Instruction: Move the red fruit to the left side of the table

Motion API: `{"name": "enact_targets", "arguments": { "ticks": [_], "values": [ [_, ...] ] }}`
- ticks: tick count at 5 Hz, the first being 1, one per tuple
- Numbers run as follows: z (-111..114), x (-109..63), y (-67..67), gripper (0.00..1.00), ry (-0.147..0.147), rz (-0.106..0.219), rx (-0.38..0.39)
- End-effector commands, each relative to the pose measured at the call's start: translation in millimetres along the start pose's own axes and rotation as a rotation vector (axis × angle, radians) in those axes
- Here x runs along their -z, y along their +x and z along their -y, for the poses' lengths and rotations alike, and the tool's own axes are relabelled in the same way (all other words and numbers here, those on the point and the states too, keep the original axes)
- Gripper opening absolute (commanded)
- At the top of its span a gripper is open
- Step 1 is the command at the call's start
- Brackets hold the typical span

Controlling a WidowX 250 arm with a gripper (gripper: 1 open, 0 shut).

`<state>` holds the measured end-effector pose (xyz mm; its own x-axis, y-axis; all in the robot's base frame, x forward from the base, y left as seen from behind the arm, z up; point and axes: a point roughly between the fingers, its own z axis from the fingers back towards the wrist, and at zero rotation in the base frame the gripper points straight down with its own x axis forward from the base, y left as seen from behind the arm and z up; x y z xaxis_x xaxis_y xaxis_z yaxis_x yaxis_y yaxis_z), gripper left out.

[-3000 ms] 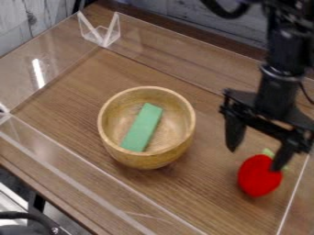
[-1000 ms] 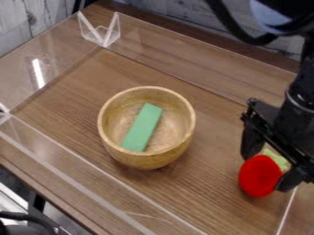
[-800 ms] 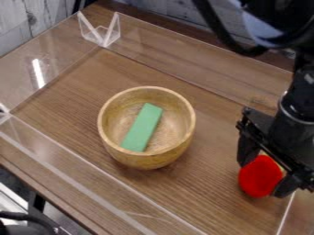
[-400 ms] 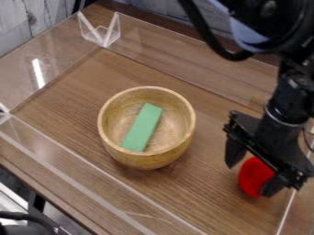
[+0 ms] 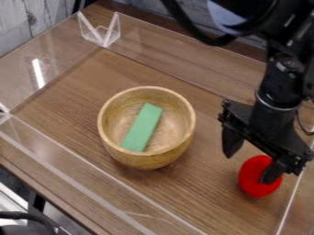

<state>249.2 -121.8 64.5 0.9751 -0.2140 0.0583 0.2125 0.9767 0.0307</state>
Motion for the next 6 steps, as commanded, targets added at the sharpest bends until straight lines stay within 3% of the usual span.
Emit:
{"name": "enact_targets", "arguments": {
  "ticks": [1,2,4,5,6],
  "values": [
    [10.7,-8.4,0.9,1.0,-0.014,0.02,0.008],
    [18.3,-18.5,-3.3,0.0,-0.014,0.019,0.015],
    [-15.7,-64.9,4.9,0.0,0.034,0.126,0.026],
    [-33.8,-92.9,0.9,0.0,0.054,0.159,-0.095],
    [-18.1,-82.4,-2.7,1.0,0.037,0.145,-0.135]
  ]
}}
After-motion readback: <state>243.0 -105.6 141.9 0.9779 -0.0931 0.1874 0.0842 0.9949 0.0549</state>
